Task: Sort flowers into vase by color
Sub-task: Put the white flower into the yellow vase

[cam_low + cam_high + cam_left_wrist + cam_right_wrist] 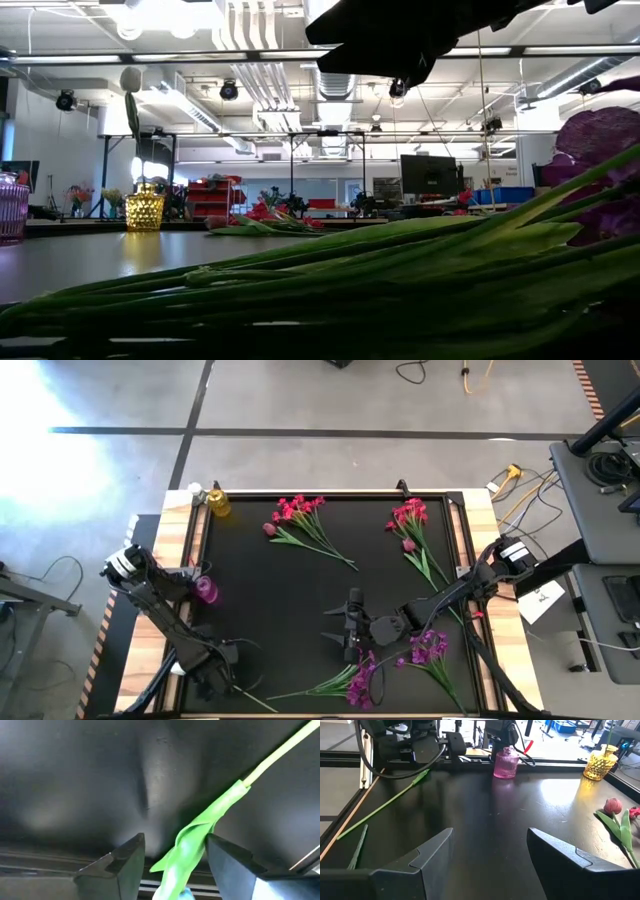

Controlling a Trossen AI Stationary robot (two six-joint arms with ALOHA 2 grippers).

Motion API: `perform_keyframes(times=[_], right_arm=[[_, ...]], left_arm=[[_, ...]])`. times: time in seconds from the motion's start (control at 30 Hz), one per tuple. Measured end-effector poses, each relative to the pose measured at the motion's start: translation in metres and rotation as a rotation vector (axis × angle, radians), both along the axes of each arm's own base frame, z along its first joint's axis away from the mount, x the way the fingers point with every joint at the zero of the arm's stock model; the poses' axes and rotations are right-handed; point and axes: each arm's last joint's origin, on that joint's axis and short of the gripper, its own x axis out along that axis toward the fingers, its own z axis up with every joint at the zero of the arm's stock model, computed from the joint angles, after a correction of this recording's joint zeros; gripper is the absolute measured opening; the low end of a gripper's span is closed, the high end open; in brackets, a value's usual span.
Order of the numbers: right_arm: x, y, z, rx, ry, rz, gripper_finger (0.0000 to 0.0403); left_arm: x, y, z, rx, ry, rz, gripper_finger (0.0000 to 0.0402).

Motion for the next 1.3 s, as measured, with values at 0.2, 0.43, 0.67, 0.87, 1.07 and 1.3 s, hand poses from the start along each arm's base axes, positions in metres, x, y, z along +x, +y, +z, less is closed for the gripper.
perform_keyframes(times=[0.2,0.43,0.67,0.87,1.07,1.3], right_arm=[[0.000,0.000,0.000,0.011,0.004,-0.005,0.0244],[-0.001,0.000,-0.002,0.017,0.016,-0.009,0.0244],[-0.001,0.000,-0.002,0.005,0.017,-0.005,0.0244],[0.003,0.002,0.003,0.047,0.017,0.083,0.0244],[0.008,0.000,0.003,0.183,0.006,0.132,0.0244],[0.024,-0.014,-0.022,0.381,0.003,0.045,0.0244]], left_arm=[[-0.009,-0.001,-0.005,-0.031,0.049,-0.062,0.0169],[-0.010,-0.006,-0.018,-0.046,0.051,-0.242,0.0134],[0.007,-0.018,-0.017,0.021,0.025,-0.328,0.0023],[0.043,-0.030,0.013,0.281,-0.296,-0.486,0.0013],[0.081,-0.020,0.037,0.776,-0.561,-0.665,0.0002],[0.123,0.002,0.021,1.137,-0.537,-0.856,0.0002]])
